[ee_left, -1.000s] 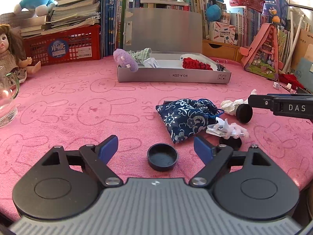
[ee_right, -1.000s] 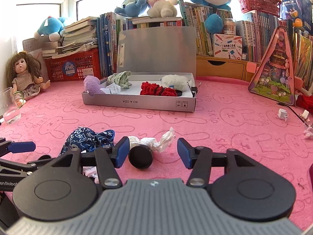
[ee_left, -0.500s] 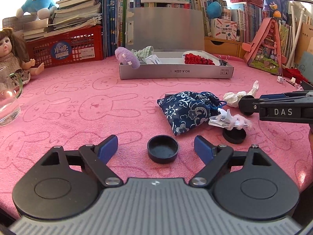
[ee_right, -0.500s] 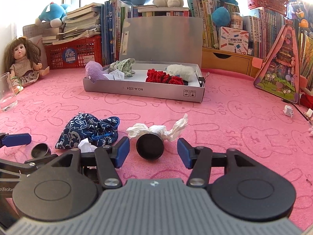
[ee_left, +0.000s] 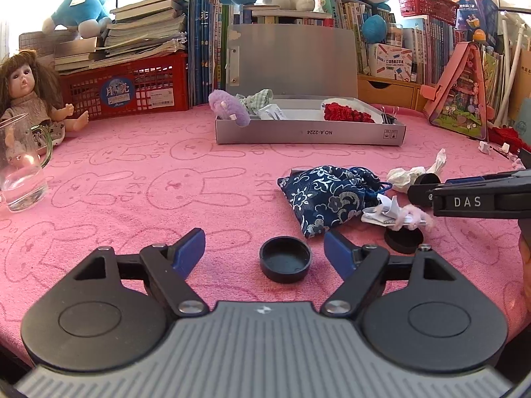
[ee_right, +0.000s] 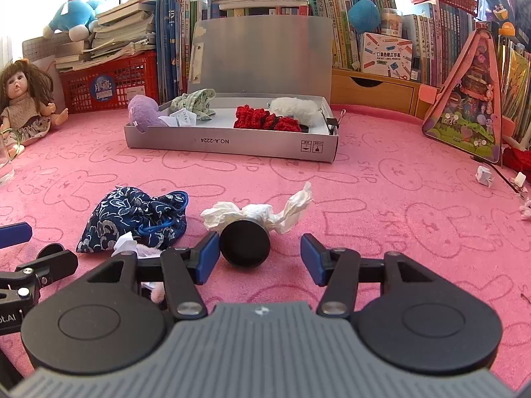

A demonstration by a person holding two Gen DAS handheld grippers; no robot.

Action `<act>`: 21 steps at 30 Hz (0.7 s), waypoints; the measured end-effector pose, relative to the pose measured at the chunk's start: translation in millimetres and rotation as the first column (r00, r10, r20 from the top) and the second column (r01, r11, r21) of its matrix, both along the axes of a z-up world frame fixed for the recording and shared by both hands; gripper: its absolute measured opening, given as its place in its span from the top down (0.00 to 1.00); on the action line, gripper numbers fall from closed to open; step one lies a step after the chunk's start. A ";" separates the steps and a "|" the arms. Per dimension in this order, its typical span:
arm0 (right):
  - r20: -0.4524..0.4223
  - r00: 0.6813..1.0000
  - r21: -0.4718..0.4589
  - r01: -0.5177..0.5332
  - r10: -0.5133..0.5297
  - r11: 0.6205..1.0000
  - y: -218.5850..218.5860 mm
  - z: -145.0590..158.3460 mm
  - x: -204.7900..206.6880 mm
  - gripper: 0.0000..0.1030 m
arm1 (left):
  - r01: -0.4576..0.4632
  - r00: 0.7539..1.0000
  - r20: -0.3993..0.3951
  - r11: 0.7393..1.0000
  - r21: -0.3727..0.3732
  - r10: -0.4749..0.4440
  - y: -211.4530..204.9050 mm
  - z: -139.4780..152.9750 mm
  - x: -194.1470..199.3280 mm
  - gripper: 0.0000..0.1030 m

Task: Organize objects
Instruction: 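Move the left tool to a small black cup while the right tool reaches a tissue-wrapped black cap, then grasp the black cup with the left tool while the right tool grasps the black cap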

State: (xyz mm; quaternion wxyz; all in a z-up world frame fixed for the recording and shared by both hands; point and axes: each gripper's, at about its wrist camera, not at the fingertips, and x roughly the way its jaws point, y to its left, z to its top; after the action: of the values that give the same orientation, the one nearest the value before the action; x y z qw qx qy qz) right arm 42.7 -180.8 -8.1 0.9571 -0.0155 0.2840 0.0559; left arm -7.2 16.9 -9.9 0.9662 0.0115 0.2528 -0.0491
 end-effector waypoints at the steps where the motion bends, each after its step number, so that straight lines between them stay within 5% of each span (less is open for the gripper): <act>1: -0.001 1.000 0.000 -0.003 0.003 1.000 0.1 0.2 -0.5 0.34 | 0.005 1.000 -0.007 1.000 -0.008 -0.005 0.0 0.7 0.0 0.34; 7: 0.003 1.000 0.023 -0.026 0.026 0.999 2.4 5.5 -4.3 0.37 | 0.030 0.999 -0.029 0.999 -0.026 -0.031 -3.7 2.0 -3.6 0.47; 19: -0.005 0.999 0.013 -0.050 0.050 0.999 8.4 9.4 -5.5 0.59 | 0.043 0.999 -0.033 0.999 0.013 -0.042 -10.2 -0.3 -4.2 0.48; 21: -0.006 0.999 0.007 -0.053 0.053 0.999 8.7 11.0 -5.8 0.62 | 0.037 0.999 -0.033 0.999 0.012 -0.036 -9.5 0.7 -4.1 0.56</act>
State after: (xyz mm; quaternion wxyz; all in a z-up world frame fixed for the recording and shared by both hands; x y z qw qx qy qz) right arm 36.8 -172.1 2.8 0.9544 -0.0193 0.2863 0.0822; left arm -11.3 7.5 -9.2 0.9607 0.0214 0.2689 -0.0652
